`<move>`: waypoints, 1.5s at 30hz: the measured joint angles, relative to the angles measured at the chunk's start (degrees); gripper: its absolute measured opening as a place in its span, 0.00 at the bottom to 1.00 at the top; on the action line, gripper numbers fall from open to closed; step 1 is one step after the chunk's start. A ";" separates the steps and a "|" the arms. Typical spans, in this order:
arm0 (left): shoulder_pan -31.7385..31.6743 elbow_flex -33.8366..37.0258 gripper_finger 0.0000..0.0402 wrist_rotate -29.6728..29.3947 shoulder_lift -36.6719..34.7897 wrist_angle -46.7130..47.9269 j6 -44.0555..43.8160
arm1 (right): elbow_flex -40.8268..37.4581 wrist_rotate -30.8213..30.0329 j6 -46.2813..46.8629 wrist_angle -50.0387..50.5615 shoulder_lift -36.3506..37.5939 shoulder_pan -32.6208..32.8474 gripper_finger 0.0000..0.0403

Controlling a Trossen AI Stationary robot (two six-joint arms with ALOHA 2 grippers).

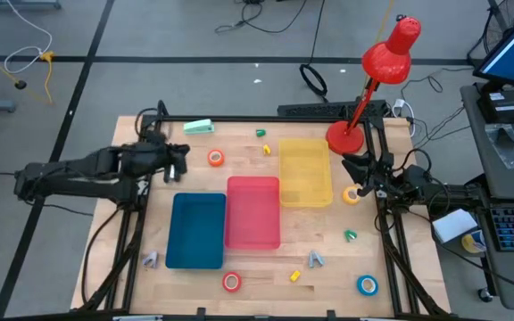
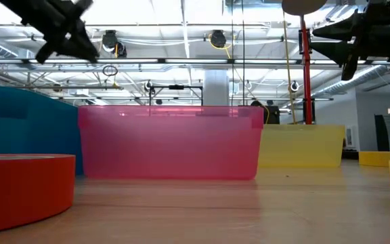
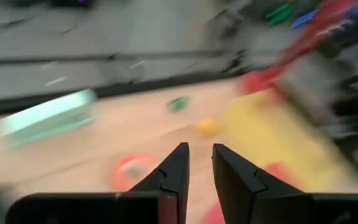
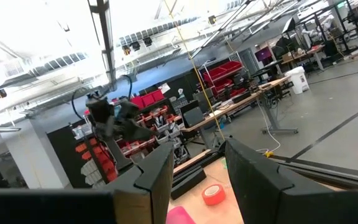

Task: Pick and place Stapler, Stapler remover, tape
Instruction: Put the black stapler into the yellow bin

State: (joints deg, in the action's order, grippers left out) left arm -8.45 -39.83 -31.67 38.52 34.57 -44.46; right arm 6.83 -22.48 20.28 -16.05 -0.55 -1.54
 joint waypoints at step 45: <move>-26.44 -5.77 0.17 12.93 30.98 31.58 -3.65 | 0.00 0.02 0.02 0.06 -0.01 0.00 0.35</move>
State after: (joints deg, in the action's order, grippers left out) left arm -34.89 -45.60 -18.75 69.50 66.16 -48.10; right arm 6.83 -22.46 20.29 -15.99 -0.56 -1.54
